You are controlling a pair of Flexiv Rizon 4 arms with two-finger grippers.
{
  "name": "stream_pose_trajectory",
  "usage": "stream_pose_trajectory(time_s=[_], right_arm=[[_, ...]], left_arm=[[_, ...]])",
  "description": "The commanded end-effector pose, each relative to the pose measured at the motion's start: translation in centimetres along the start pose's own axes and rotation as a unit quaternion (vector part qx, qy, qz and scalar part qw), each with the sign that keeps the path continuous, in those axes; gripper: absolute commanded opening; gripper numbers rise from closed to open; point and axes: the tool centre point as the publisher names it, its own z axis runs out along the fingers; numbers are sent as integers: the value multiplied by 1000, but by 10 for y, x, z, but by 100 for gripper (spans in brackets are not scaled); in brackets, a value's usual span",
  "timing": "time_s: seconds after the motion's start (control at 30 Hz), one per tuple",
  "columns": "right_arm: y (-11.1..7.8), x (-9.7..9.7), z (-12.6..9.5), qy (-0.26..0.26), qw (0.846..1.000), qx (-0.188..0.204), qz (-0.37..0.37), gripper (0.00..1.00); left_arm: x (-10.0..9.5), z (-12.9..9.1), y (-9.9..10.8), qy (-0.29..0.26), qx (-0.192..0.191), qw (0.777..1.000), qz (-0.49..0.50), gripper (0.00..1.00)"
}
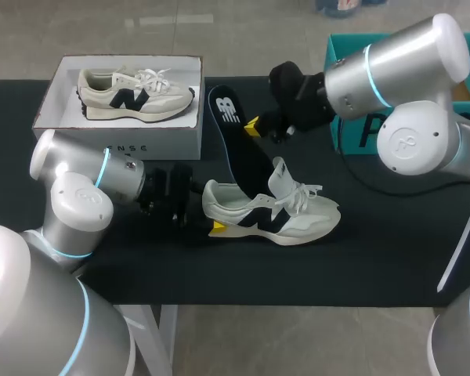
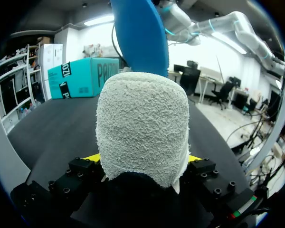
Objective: Take the shoe out of the shoebox, open the shoe tongue, remove and reinsert the insole, then place the shoe into the shoebox
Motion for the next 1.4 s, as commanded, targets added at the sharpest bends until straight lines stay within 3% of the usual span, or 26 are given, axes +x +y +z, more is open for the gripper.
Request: stream_pose_trajectory(time_s=[0.03,0.27,0.5,0.63,0.8,1.03,1.4], right_arm=[[0,0,2,0,1000,-1,0,0],[0,0,2,0,1000,-1,0,0],[75,-36,-17,-77,986,-113,100,0],[110,-51,-33,-100,978,-141,121,0],[140,-57,-57,-105,969,-162,152,0],[156,-45,-104,-87,965,-164,186,0],[150,-16,-161,-71,968,-140,197,0]], left_arm=[[-1,4,3,-1,1,1000,0,0],[-1,4,3,-1,1,1000,0,0],[-1,4,3,-1,1,1000,0,0],[-1,4,3,-1,1,1000,0,0],[-1,4,3,-1,1,1000,0,0],[-1,4,3,-1,1,1000,0,0],[-1,4,3,-1,1,1000,0,0]])
